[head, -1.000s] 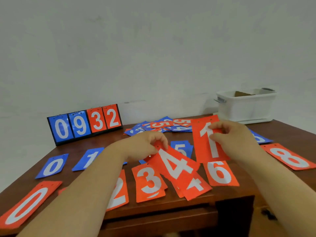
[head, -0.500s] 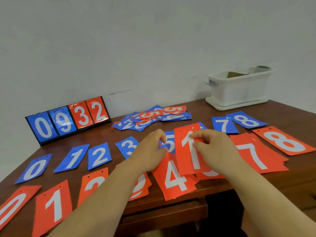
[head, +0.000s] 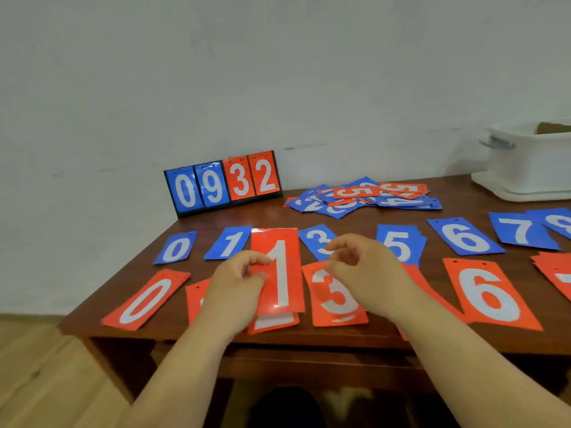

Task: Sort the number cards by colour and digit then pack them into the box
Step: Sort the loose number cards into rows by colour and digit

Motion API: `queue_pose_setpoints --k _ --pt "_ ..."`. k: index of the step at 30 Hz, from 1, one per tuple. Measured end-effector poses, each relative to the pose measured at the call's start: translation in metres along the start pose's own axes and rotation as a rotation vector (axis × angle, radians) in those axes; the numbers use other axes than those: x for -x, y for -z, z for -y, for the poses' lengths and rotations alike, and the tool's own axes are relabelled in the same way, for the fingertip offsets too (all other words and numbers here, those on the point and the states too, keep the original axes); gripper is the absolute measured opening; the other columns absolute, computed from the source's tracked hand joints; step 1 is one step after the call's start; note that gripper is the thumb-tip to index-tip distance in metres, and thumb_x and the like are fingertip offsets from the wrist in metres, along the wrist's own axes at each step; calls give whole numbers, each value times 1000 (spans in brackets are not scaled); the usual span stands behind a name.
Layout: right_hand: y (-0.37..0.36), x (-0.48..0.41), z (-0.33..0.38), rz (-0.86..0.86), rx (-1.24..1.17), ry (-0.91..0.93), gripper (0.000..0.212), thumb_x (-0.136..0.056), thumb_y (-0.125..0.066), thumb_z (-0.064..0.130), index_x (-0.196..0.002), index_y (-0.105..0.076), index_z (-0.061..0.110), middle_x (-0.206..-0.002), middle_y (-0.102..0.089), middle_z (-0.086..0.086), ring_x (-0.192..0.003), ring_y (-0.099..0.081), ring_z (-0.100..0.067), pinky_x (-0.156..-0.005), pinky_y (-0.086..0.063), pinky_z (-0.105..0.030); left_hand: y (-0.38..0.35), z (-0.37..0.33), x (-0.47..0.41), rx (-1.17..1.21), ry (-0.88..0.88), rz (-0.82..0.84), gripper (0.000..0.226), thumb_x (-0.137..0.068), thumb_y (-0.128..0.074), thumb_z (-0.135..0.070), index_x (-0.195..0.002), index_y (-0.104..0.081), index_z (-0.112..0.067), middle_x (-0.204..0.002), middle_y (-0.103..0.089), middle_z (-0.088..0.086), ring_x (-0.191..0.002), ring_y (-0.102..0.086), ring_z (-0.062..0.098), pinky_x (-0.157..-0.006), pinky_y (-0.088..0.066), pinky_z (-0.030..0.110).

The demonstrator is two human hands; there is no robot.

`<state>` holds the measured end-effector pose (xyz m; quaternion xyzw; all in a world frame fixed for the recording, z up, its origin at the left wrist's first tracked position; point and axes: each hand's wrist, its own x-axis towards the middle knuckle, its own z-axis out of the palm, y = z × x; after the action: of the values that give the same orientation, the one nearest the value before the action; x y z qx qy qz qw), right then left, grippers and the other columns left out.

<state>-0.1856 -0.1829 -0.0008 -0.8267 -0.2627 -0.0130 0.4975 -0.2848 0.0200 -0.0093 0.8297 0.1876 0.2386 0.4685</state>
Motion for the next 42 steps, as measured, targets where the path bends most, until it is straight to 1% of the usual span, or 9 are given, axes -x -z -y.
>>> queue_pose_setpoints --k 2,7,11,13,17,22,32,37,42 --pt "-15 -5 4 32 62 6 15 -85 -73 27 -95 -65 36 -94 -68 14 -75 -62 -4 -71 -52 -24 33 19 0 -75 77 -81 30 -89 -57 -10 -92 -71 -37 -83 -61 6 -65 -58 18 -60 -52 37" --pt "-37 -18 15 102 232 22 17 -86 -70 31 -102 -67 36 -102 -67 17 -91 -59 -2 -73 -40 -18 66 46 5 -353 148 -77 24 -93 -53 -16 -100 -63 -36 -113 -63 -5 -93 -60 13 -65 -41 25" --pt "-37 -27 25 160 349 18 21 -89 -67 33 -109 -66 36 -106 -61 17 -83 -57 -3 -58 -40 -14 67 48 4 -758 118 -46 31 -92 -61 -37 -123 -58 -40 -129 -50 -2 -119 -48 21 -94 -48 33" --pt "-33 -31 28 181 409 19 22 -90 -67 36 -111 -65 36 -112 -61 15 -87 -59 -5 -65 -47 -20 67 42 1 -843 101 -71 40 -89 -64 -42 -128 -54 -41 -135 -45 -3 -126 -42 23 -99 -45 37" --pt "-18 -43 29 218 535 43 39 -89 -67 43 -126 -61 33 -132 -59 9 -111 -57 -11 -83 -42 -23 57 26 -16 -829 45 -6 47 -89 -64 -47 -133 -51 -39 -138 -44 -2 -128 -41 23 -98 -44 37" --pt "17 -71 15 221 683 45 48 -86 -66 51 -129 -60 31 -137 -58 7 -124 -53 -16 -98 -42 -29 25 -5 -56 -710 -76 111 52 -89 -63 -54 -137 -50 -36 -140 -45 -1 -131 -41 23 -103 -43 41" --pt "120 -148 -63 160 706 -219 33 -84 -69 47 -111 -57 32 -98 -64 4 -66 -60 -7 -63 -47 -22 -84 -43 -170 -623 -112 325 70 -87 -64 -61 -147 -45 -30 -148 -41 6 -130 -50 27 -104 -45 39" --pt "157 -194 -125 121 755 -318 55 -86 -67 51 -131 -60 22 -129 -63 -4 -111 -59 -21 -91 -45 -28 -152 -37 -222 -686 -135 389 75 -84 -61 -67 -147 -43 -31 -151 -39 8 -127 -52 29 -105 -45 41" --pt "175 -249 -168 128 762 -363 66 -89 -63 56 -144 -51 21 -147 -50 -8 -127 -52 -27 -103 -44 -32 -206 -37 -278 -778 -194 375 81 -84 -56 -72 -152 -38 -31 -156 -34 13 -141 -38 33 -114 -37 46"
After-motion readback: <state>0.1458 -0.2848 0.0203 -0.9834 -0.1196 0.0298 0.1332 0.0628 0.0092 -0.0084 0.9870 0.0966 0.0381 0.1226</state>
